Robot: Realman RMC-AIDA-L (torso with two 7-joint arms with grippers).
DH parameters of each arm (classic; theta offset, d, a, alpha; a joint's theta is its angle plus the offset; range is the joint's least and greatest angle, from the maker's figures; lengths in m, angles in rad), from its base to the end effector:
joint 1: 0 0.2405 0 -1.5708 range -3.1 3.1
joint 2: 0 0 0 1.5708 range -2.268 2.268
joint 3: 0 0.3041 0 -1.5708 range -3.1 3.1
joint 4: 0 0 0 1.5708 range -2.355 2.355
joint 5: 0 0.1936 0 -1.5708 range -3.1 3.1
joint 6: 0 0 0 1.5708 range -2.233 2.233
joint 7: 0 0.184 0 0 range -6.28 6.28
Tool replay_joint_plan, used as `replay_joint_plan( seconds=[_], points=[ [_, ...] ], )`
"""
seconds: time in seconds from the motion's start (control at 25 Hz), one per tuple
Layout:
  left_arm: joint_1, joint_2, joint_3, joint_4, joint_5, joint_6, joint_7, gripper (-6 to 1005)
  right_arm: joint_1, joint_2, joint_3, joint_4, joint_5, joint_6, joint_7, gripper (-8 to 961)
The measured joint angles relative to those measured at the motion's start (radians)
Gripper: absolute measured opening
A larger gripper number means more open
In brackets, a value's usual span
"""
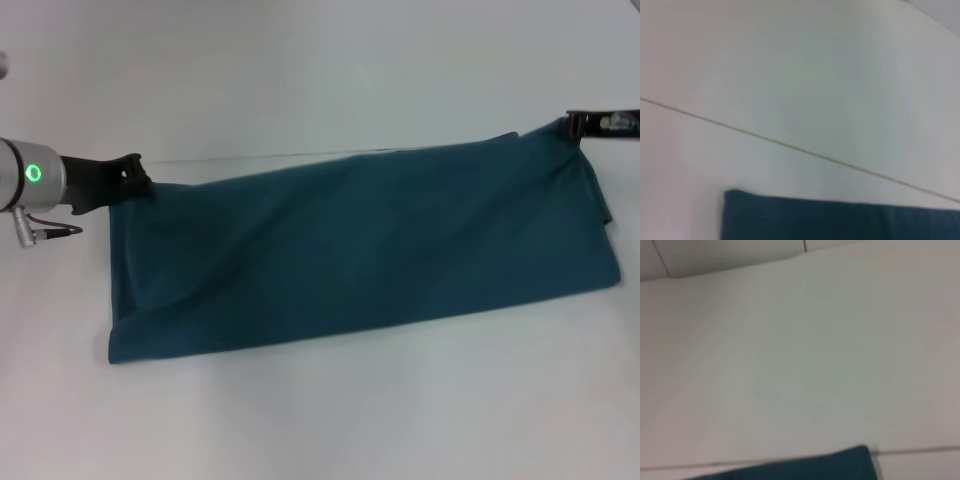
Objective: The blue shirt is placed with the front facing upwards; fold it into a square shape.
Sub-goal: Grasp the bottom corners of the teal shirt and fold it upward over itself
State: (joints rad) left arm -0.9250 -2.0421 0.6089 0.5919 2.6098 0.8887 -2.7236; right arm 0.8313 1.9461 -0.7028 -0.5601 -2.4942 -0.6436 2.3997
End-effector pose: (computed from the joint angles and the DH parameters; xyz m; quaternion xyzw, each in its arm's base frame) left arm -0.2625 0.5141 -0.0308 -0.6944 -0.6293 -0.1396 0.3199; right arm 0.3221 0.5306 0.0416 -0.7212 0.5026 0.1044 0.4652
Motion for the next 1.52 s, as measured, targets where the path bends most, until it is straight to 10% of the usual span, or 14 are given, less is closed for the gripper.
replay_joint_plan(
  seconds=[0.52,1.52],
  points=[
    [-0.006,-0.002,0.006,-0.003,0.006,-0.059,-0.022,27,0.112,-0.006,-0.08,0.12,-0.067,0.179,-0.02,85],
    [-0.003,-0.021,0.005,-0.001,-0.015,-0.163,-0.011,27,0.1,-0.007,-0.081,0.132,-0.067,0.191,-0.015,131]
  ],
)
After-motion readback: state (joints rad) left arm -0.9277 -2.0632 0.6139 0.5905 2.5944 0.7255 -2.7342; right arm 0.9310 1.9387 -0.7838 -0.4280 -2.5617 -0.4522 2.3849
